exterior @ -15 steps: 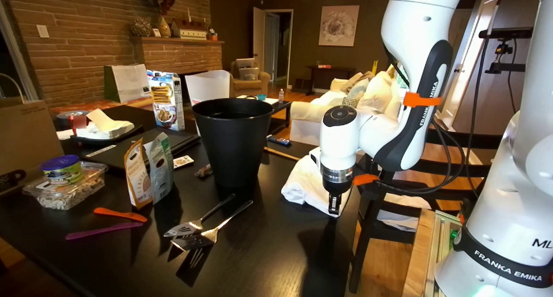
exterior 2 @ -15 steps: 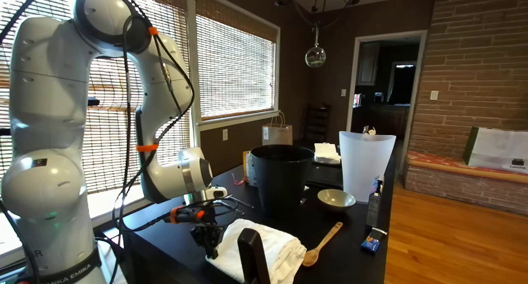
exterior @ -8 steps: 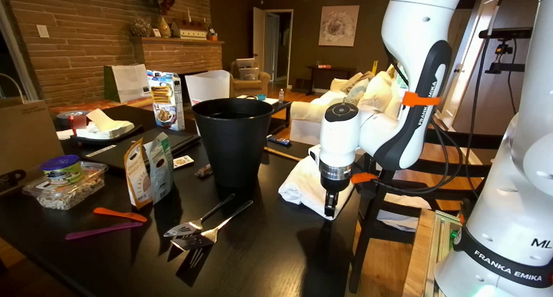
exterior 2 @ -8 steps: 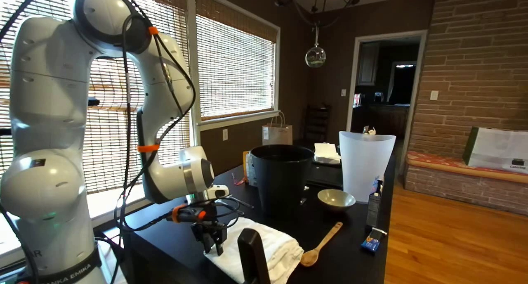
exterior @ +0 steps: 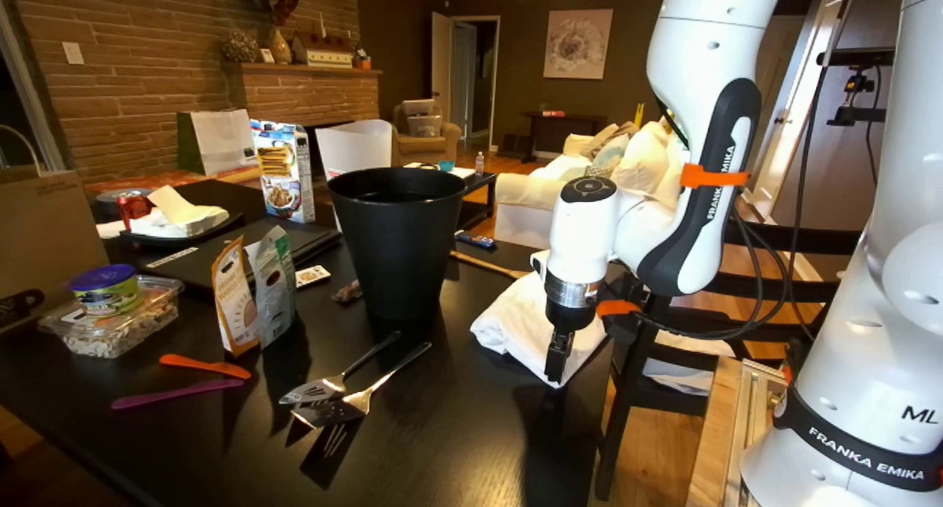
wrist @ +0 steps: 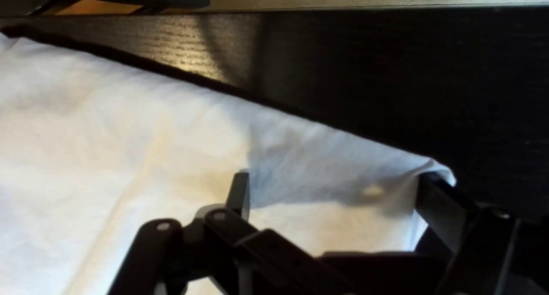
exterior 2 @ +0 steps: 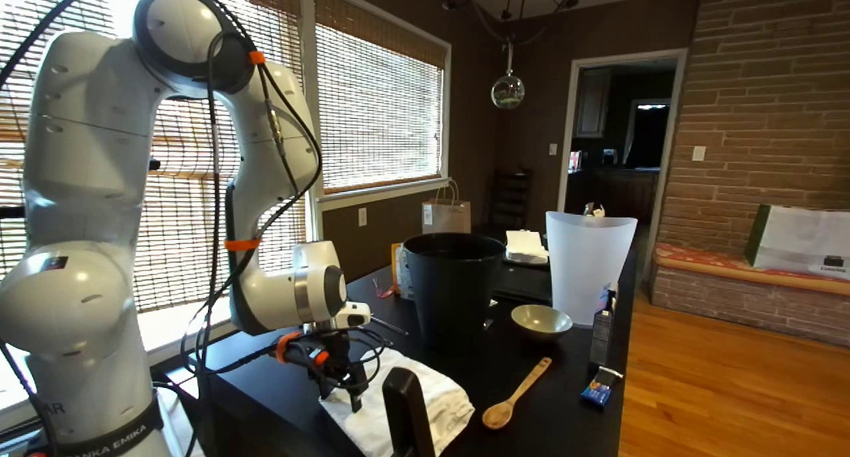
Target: Put the white cloths on the backrest of the chair
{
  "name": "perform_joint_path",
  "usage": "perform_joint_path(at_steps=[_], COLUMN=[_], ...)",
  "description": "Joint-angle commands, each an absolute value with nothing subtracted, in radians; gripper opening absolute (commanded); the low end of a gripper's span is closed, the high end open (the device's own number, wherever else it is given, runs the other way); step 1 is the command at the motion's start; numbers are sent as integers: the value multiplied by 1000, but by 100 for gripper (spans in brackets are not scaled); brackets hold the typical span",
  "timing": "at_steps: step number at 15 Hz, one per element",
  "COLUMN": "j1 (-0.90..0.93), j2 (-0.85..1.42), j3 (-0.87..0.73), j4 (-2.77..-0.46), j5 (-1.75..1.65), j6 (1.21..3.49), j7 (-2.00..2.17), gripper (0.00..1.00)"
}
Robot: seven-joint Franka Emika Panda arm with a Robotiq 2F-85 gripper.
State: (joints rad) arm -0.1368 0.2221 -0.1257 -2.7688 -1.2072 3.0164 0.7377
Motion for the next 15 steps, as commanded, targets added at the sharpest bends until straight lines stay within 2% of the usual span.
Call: perform_joint_path(at_steps=[1,15], j1=[-180,-310], j2=[248,194], j3=[-93,150], j4=[-2769,-2748], j5=[-1137,-954], j6=[3047,2966], j7=[730,732], gripper=[100,100])
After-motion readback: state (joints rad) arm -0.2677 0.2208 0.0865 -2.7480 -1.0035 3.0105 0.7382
